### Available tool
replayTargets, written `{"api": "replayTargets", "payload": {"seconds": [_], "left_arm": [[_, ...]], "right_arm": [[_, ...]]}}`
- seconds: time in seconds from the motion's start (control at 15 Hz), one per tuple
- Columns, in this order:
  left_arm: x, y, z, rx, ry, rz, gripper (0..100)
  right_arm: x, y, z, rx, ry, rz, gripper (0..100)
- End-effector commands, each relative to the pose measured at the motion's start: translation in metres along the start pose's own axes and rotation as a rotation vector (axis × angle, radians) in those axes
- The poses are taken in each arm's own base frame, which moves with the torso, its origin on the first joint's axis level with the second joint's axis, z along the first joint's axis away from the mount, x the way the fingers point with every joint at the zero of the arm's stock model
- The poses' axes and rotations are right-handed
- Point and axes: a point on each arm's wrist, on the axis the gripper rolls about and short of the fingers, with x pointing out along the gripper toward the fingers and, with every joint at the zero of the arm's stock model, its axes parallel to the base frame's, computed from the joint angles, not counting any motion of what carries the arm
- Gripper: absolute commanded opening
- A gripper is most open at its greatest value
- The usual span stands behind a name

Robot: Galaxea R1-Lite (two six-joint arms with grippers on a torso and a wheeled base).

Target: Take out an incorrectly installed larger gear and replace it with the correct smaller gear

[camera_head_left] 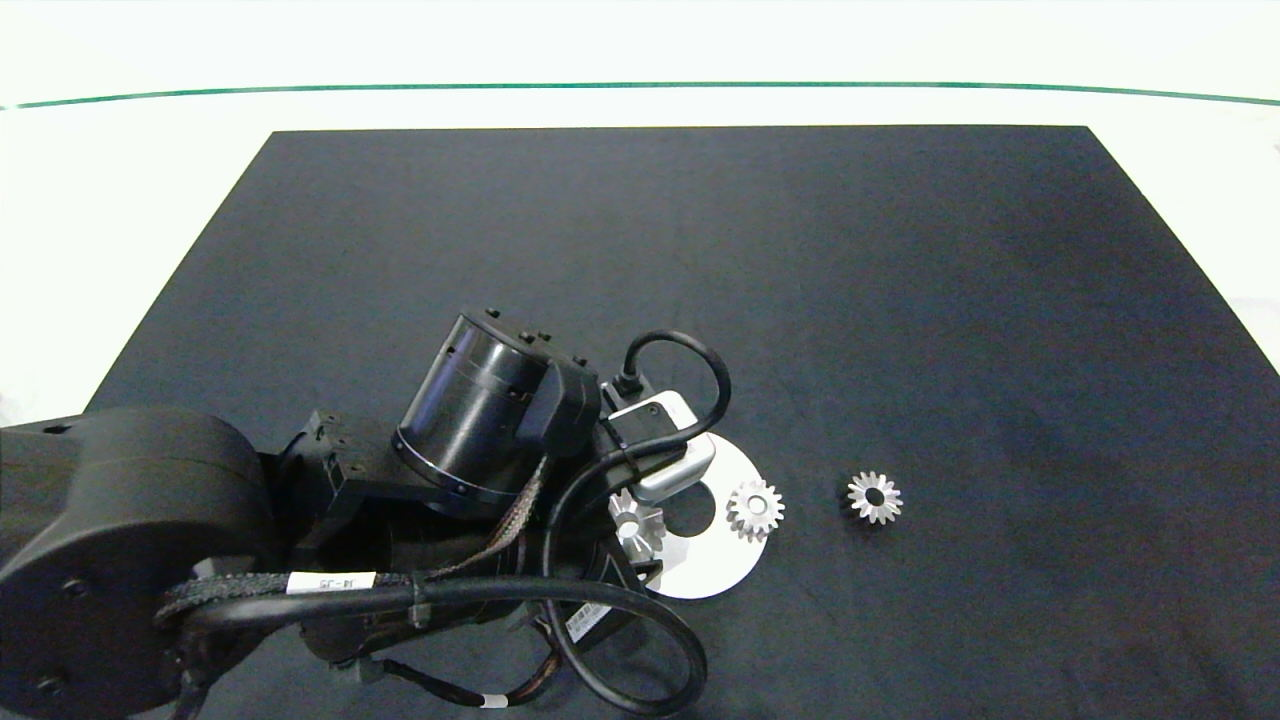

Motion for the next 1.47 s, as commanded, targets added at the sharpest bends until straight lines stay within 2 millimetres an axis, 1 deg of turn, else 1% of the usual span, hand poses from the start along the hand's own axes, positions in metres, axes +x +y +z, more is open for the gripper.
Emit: {"api": "replayTargets", "payload": {"seconds": [0.07,0.2,0.33,0.47,0.73,1.13,1.47], "left_arm": [[-0.015,0.019,-0.006,-0.043,-0.015,0.061,16],[-0.02,0.036,-0.02,-0.089,0.013,0.116,16],[-0.028,0.05,-0.039,-0.138,0.054,0.17,16],[-0.036,0.054,-0.056,-0.171,0.083,0.191,16],[-0.045,0.062,-0.075,-0.216,0.107,0.207,16],[-0.04,0.059,-0.09,-0.238,0.146,0.181,16],[-0.035,0.056,-0.093,-0.234,0.136,0.178,16]], "right_arm": [[-0.002,0.0,-0.001,0.0,-0.006,-0.004,100],[-0.003,0.0,-0.002,0.0,-0.006,-0.005,100],[-0.002,0.0,-0.003,0.004,0.001,-0.016,100],[-0.001,0.0,-0.005,0.006,0.011,-0.02,100],[-0.001,0.0,-0.007,0.009,0.013,-0.031,100],[0.001,0.0,-0.01,0.012,0.028,-0.042,100],[0.0,0.0,-0.013,0.014,0.031,-0.049,100]]}}
